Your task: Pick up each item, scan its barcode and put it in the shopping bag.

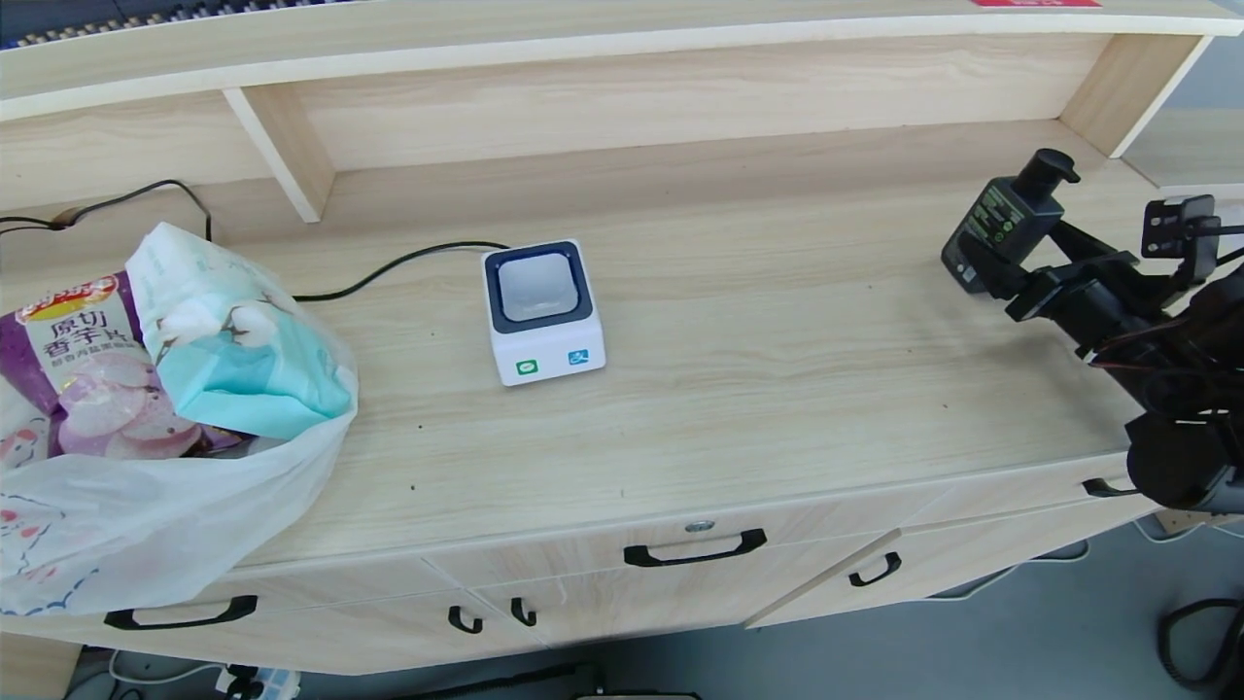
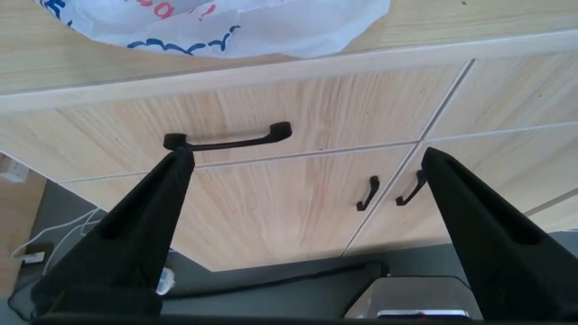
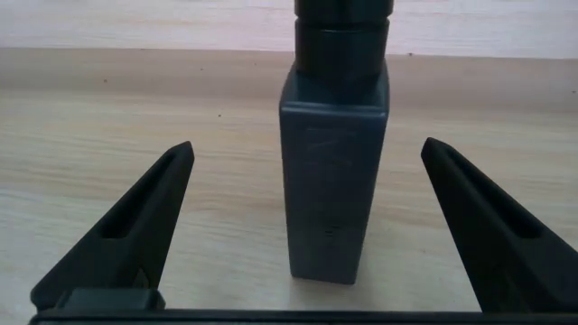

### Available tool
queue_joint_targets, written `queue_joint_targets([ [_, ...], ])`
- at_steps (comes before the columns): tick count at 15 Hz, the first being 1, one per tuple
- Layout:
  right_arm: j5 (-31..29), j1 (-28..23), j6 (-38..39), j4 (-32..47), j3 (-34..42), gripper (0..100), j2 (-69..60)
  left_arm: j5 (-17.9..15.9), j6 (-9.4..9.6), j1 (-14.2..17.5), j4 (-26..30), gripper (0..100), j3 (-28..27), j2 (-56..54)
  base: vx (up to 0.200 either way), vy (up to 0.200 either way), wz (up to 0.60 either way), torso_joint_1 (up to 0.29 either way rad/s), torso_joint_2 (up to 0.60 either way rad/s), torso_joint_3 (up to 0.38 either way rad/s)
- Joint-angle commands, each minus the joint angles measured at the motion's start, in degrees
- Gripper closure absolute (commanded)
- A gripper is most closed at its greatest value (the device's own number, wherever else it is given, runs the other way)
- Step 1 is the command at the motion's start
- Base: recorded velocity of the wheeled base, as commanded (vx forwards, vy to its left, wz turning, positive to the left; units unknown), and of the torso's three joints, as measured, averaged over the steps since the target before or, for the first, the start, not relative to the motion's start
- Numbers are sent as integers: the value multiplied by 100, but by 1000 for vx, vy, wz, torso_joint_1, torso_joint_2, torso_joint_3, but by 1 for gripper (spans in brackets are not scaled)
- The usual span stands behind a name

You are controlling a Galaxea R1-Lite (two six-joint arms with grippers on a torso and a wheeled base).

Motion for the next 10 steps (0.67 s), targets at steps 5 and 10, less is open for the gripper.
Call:
queue_joint_targets([
  [5,3,-6,324,5,-883,0,664,0,2,5,-1,0,0,6,0,0,0,0,0,0],
  [10,21,-6,368,146,-1156,100,725,0,11,5,-10,0,0,6,0,0,0,0,0,0],
])
